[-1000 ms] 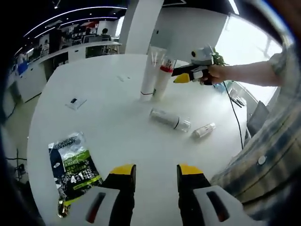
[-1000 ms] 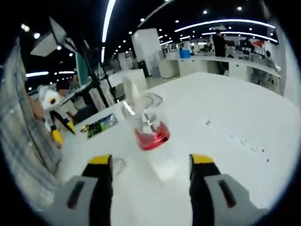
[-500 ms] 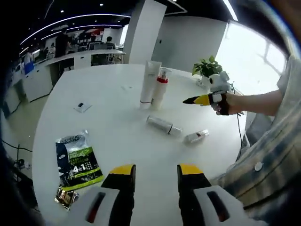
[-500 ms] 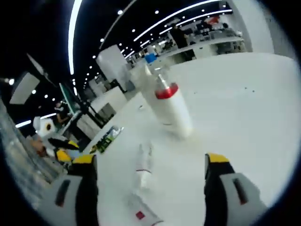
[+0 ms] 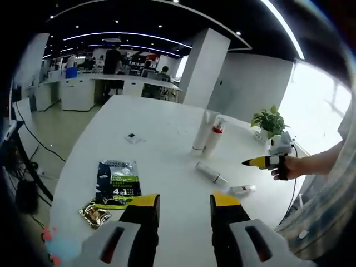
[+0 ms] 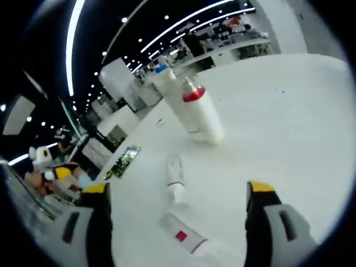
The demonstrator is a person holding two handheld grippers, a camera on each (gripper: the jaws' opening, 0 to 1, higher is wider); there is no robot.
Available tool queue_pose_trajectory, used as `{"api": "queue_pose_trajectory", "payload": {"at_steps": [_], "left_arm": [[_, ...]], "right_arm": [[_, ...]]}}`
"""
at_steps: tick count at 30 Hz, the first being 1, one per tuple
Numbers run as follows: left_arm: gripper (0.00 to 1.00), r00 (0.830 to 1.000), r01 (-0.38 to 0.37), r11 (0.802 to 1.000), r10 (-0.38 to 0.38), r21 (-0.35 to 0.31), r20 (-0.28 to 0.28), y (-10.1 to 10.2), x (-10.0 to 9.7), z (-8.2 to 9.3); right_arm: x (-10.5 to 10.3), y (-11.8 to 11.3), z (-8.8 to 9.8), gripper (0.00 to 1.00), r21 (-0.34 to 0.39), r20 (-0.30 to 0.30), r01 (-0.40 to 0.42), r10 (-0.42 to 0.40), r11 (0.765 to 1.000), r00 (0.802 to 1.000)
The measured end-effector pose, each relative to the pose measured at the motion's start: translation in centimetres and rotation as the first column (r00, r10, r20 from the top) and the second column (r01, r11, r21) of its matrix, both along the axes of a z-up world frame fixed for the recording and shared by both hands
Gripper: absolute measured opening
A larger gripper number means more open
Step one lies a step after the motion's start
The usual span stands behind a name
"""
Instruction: Arrange the skincare products in the storage area until every visible bottle or jar stands upright without overlapping.
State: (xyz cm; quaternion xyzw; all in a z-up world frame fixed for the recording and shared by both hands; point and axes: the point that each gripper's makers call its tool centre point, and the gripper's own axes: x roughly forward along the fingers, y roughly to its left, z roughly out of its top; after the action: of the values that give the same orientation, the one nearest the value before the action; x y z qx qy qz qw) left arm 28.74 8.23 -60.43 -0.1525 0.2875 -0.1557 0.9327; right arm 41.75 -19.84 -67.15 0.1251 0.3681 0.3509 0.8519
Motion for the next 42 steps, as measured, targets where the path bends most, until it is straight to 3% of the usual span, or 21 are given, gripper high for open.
{"api": "queue_pose_trajectory", "payload": {"at_steps": [8,12,16,22,23,25,29,35,39,40,41,42], "left_arm": [[0.38,1.000,-0.016,1.000,0.016,-0.005,-0.010,1.5,-2.1,-0.5],[0.38,1.000,0.004,1.000,-0.004,-0.008,0.000,0.5,-2.0,-0.4],[0.38,0.998,0.066,0.998,-0.066,-0.007,-0.025,-1.2,-2.2,-1.4],[0.38,0.989,0.132,0.991,-0.133,-0.019,-0.061,-3.2,-2.2,-2.1],[0.38,0.988,0.141,0.990,-0.142,-0.021,-0.061,-3.5,-2.1,-2.1],[0.38,0.983,0.171,0.984,-0.174,-0.040,-0.065,-4.6,-1.8,-2.3],[0.38,0.975,0.211,0.976,-0.214,-0.052,-0.066,-5.9,-1.6,-2.3],[0.38,0.956,0.286,0.958,-0.288,-0.035,-0.057,-6.4,-1.5,-1.9],[0.38,0.959,0.277,0.960,-0.278,-0.025,-0.061,-5.6,-1.4,-1.8],[0.38,0.963,0.261,0.965,-0.262,-0.026,-0.061,-5.1,-1.3,-1.6],[0.38,0.964,0.257,0.966,-0.258,-0.027,-0.061,-5.0,-1.3,-1.6],[0.38,0.969,0.238,0.971,-0.239,-0.030,-0.055,-4.7,-1.2,-1.5]], "right_arm": [[2.2,-0.7,1.7,0.98,-0.020,0.071,0.049,-0.047,0.999,0.996],[0.3,0.3,1.7,0.94,-0.024,0.084,0.014,-0.012,1.000,0.996],[-3.1,1.4,1.9,0.85,-0.066,0.120,-0.086,0.094,0.994,0.988],[-6.1,0.5,0.9,0.83,-0.199,0.162,-0.148,0.182,0.969,0.970],[-6.6,0.3,0.4,0.80,-0.224,0.158,-0.166,0.204,0.960,0.966],[-8.2,-1.1,-1.5,0.78,-0.338,0.109,-0.226,0.276,0.914,0.955],[-9.4,-1.9,-2.4,0.69,-0.402,0.090,-0.274,0.336,0.874,0.938],[-8.3,-1.8,-3.6,0.68,-0.475,0.087,-0.296,0.379,0.829,0.921],[-7.5,-2.2,-5.2,0.62,-0.514,0.022,-0.350,0.421,0.783,0.907],[-6.9,-3.2,-6.0,0.60,-0.574,-0.018,-0.375,0.446,0.728,0.895],[-6.8,-3.4,-6.2,0.56,-0.584,-0.033,-0.379,0.445,0.718,0.895],[-6.8,-3.7,-6.8,0.54,-0.591,-0.089,-0.413,0.452,0.693,0.887]]}}
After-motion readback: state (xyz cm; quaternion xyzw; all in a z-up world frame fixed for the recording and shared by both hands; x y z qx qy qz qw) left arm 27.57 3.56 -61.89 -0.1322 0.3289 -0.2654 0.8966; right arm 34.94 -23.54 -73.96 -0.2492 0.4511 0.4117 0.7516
